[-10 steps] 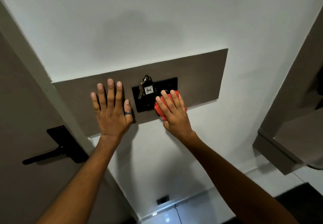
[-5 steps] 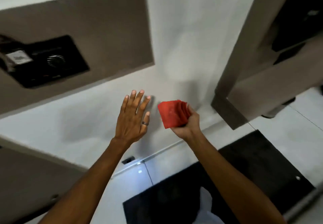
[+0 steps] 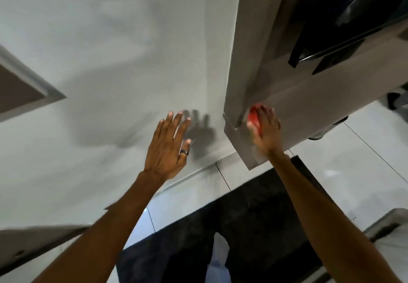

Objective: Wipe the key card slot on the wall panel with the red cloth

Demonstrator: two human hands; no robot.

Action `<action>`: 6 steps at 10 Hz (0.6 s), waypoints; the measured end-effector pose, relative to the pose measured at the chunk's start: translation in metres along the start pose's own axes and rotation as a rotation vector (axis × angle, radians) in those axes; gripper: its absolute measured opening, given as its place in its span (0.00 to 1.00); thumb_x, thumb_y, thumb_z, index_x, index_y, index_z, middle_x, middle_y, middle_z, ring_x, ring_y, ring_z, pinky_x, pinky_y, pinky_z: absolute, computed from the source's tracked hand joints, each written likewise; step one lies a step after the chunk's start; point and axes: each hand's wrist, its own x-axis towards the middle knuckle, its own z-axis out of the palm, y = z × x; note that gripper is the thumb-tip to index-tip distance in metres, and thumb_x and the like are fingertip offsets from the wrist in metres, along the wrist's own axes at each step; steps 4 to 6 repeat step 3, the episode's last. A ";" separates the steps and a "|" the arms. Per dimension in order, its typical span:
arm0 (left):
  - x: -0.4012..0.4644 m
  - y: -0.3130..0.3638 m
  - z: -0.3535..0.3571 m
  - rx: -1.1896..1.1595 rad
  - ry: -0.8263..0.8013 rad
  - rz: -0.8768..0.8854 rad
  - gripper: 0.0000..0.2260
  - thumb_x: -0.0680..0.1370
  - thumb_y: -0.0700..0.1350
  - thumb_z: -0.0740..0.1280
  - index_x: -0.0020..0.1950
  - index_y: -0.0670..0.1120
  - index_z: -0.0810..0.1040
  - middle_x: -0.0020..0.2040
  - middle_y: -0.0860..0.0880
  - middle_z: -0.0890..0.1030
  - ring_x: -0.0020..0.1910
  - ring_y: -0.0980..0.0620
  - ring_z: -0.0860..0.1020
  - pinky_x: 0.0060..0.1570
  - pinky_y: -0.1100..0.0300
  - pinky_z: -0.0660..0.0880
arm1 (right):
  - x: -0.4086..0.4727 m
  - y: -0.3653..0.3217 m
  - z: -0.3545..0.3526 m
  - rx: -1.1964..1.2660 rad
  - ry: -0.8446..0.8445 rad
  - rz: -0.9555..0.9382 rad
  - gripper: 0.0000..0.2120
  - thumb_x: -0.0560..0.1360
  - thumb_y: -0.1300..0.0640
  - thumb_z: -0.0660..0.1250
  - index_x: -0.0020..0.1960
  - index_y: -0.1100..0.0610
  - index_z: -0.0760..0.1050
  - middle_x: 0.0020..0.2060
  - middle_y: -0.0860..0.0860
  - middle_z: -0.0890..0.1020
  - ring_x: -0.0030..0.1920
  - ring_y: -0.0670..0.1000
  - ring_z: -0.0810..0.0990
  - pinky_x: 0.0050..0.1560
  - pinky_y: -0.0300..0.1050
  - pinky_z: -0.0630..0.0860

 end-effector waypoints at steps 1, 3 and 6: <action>-0.004 0.013 0.013 0.042 -0.055 -0.067 0.27 0.85 0.54 0.51 0.83 0.45 0.57 0.83 0.44 0.55 0.83 0.43 0.49 0.81 0.42 0.52 | -0.001 0.023 0.029 -0.490 -0.243 -0.047 0.44 0.75 0.28 0.30 0.86 0.48 0.40 0.86 0.53 0.42 0.87 0.58 0.41 0.84 0.67 0.37; -0.012 0.019 -0.009 0.106 0.013 -0.037 0.28 0.85 0.56 0.52 0.83 0.44 0.57 0.84 0.44 0.53 0.83 0.42 0.48 0.81 0.41 0.50 | -0.013 0.001 0.029 -0.345 -0.010 -0.142 0.41 0.80 0.29 0.36 0.86 0.48 0.46 0.87 0.53 0.46 0.87 0.58 0.41 0.85 0.68 0.38; -0.012 0.019 -0.009 0.106 0.013 -0.037 0.28 0.85 0.56 0.52 0.83 0.44 0.57 0.84 0.44 0.53 0.83 0.42 0.48 0.81 0.41 0.50 | -0.013 0.001 0.029 -0.345 -0.010 -0.142 0.41 0.80 0.29 0.36 0.86 0.48 0.46 0.87 0.53 0.46 0.87 0.58 0.41 0.85 0.68 0.38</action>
